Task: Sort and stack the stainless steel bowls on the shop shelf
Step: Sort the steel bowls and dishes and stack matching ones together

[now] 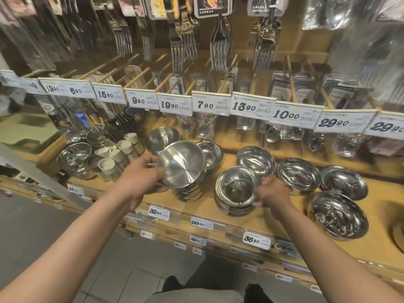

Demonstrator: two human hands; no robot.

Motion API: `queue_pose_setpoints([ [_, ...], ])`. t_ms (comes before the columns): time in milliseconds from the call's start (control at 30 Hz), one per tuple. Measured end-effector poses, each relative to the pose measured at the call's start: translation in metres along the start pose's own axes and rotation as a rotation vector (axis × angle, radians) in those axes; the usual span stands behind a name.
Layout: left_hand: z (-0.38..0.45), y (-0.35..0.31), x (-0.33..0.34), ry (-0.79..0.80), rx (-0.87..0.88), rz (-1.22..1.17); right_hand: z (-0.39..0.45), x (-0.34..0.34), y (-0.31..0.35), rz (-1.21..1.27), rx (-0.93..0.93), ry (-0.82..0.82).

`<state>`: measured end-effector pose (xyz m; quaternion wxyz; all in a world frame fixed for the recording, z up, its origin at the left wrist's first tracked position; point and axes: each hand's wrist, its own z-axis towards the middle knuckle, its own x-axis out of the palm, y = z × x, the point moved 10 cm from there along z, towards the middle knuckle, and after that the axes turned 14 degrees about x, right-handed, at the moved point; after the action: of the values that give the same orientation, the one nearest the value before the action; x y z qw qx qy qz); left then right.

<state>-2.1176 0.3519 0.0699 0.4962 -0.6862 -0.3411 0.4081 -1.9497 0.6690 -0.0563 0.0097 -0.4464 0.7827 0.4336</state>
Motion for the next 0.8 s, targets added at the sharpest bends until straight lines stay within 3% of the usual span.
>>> queue_pose_setpoints([
  [167,-0.003,0.001,0.008,0.016,-0.001,0.017,0.001,0.021,-0.028,0.166,0.213,0.124],
  [367,-0.006,-0.001,0.020,0.072,0.009,0.027,-0.009,0.030,-0.038,0.316,0.207,0.173],
  [600,0.005,-0.005,0.026,0.145,0.025,0.051,-0.031,0.023,-0.040,0.246,0.171,0.032],
  [800,0.016,-0.004,0.050,0.282,0.036,0.036,-0.054,-0.007,-0.031,0.380,0.136,-0.051],
])
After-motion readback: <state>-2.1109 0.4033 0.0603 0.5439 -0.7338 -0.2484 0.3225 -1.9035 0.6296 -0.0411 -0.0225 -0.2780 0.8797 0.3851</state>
